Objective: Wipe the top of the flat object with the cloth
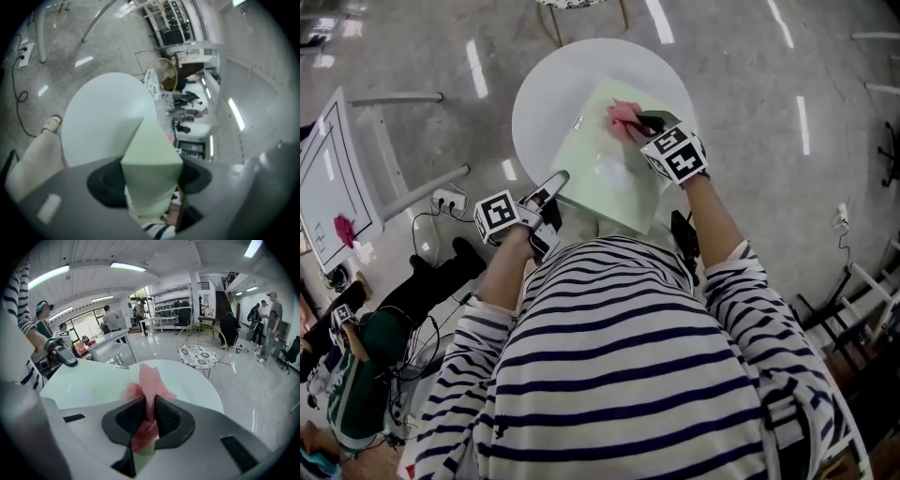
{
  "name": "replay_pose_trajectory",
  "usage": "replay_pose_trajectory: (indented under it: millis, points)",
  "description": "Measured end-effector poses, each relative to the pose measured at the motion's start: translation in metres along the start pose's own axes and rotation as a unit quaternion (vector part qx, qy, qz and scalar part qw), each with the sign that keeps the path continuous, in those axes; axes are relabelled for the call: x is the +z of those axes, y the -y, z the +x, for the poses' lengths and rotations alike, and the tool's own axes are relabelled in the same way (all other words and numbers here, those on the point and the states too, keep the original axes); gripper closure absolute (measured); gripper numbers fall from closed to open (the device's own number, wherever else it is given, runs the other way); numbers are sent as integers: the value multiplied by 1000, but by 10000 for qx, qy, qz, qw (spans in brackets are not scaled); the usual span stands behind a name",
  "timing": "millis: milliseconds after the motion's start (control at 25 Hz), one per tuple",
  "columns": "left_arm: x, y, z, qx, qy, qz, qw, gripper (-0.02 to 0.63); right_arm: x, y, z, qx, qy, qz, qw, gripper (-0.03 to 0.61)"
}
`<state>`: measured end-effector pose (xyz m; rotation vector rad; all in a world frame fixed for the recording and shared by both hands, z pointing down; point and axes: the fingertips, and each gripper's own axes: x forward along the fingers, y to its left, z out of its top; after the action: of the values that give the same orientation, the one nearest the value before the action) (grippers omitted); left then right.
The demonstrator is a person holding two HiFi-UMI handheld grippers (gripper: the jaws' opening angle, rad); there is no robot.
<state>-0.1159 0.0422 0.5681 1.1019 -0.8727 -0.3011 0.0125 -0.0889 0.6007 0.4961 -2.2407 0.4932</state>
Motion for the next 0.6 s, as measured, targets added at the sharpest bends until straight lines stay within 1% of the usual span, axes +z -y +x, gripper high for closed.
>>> replay_pose_trajectory:
  millis: [200,360,480,600]
  points:
    - [1,1,2,24,8,23,10000,328,-19,40,-2,-365,-147,258,9989,529]
    - [4,5,3,-48,-17,171,9998,328,-34,67,-7,-652,-272,518,9962,531]
    - [3,5,2,22,21,82,10000,328,-45,82,-12,-848,-349,693,9934,531]
    - [3,5,2,26,31,80,10000,328,-53,90,-16,-979,-394,832,9909,531]
